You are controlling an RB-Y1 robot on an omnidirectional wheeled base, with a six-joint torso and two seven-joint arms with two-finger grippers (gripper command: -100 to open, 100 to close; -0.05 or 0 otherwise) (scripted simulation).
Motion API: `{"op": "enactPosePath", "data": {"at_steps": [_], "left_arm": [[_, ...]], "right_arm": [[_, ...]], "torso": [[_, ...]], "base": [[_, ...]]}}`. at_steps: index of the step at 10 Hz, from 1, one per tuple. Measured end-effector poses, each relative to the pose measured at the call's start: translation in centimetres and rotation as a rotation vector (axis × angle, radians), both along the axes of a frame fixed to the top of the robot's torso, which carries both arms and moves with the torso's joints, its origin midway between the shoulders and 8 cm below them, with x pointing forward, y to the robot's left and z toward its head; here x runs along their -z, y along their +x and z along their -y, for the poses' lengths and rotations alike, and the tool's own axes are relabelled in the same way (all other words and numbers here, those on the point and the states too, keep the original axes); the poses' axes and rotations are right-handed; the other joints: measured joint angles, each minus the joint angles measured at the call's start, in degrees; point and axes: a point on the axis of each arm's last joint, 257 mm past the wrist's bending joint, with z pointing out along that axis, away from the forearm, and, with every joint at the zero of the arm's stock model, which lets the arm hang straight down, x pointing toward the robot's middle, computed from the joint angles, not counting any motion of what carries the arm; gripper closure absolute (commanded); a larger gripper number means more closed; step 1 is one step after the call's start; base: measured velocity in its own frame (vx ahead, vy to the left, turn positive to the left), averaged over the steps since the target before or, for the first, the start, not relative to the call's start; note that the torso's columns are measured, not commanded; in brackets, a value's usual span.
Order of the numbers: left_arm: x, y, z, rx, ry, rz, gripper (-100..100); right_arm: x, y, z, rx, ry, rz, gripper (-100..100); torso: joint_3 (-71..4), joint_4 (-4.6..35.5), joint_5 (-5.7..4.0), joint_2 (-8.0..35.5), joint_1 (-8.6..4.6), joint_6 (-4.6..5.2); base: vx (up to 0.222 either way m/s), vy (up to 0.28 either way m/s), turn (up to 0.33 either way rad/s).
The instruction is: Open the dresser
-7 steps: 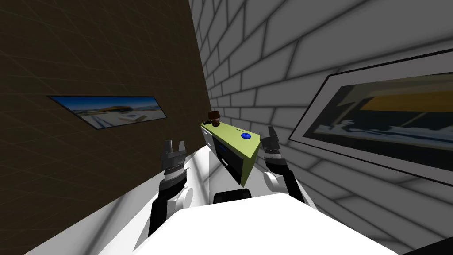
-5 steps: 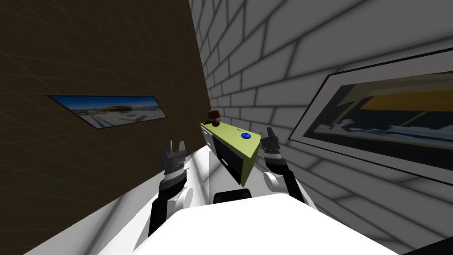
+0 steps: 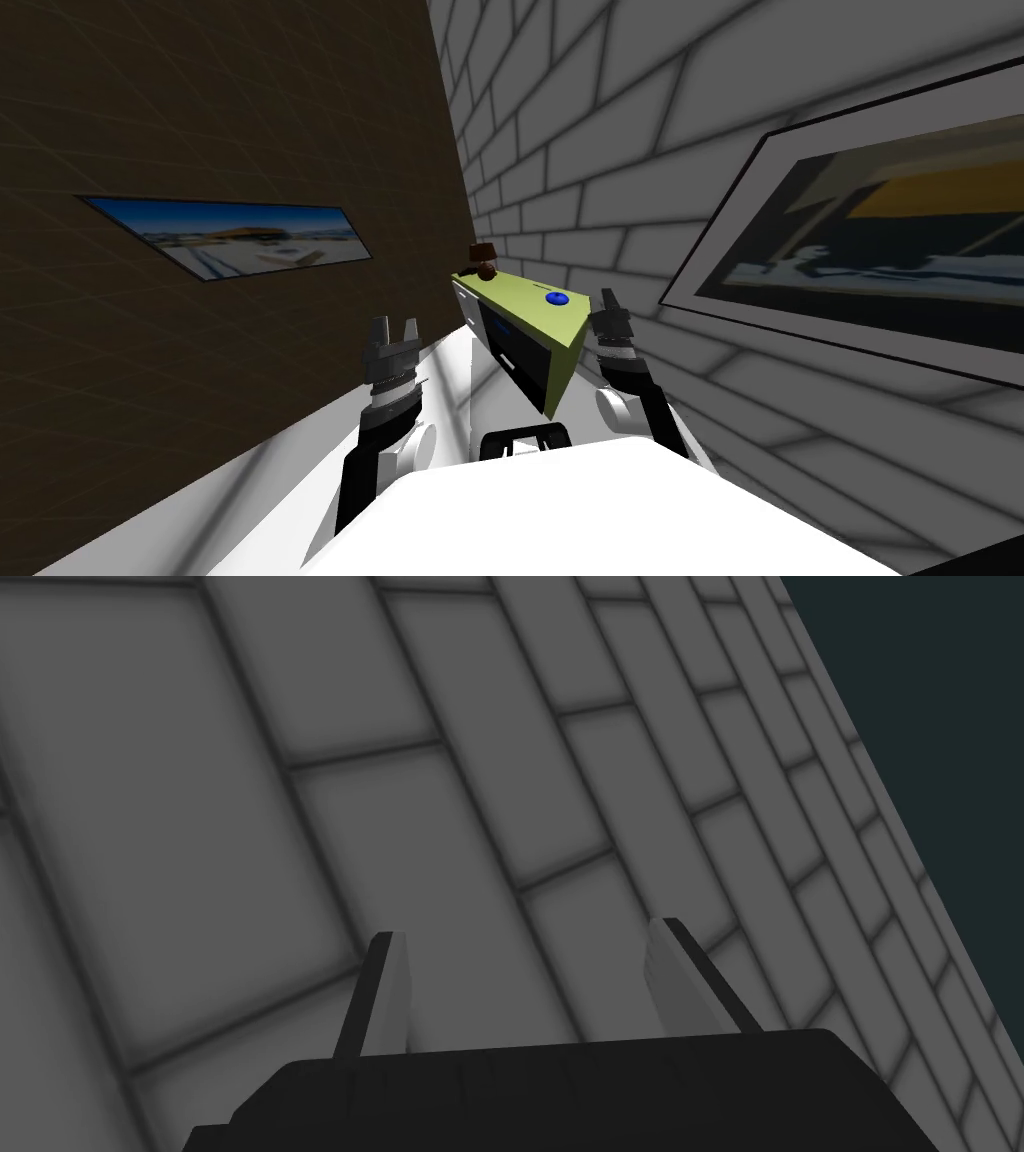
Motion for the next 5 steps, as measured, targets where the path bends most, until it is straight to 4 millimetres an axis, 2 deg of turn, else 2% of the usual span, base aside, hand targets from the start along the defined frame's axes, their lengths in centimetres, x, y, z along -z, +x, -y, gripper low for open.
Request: {"op": "enactPosePath", "data": {"at_steps": [2, 3, 5], "left_arm": [[0.0, 0.0, 0.0, 0.0, 0.0, 0.0, 0], [0.0, 0.0, 0.0, 0.0, 0.0, 0.0, -100], [0.84, 0.75, 0.73, 0.031, 0.038, -0.031, -100]], "right_arm": [[0.0, 0.0, 0.0, 0.0, 0.0, 0.0, 0], [0.0, 0.0, 0.0, 0.0, 0.0, 0.0, 0], [0.03, 0.01, 0.0, 0.0, 0.0, -0.001, 0]], "torso": [[-16.91, 8.46, 0.0, 8.46, 0.0, 0.0], [-25.38, 12.69, 0.0, 12.69, 0.0, 0.0], [-30.48, 15.12, 0.02, 15.09, 0.06, 0.0]], "base": [[0.0, 0.0, 0.0], [0.022, 0.012, -0.094], [0.039, 0.025, -0.138]]}}
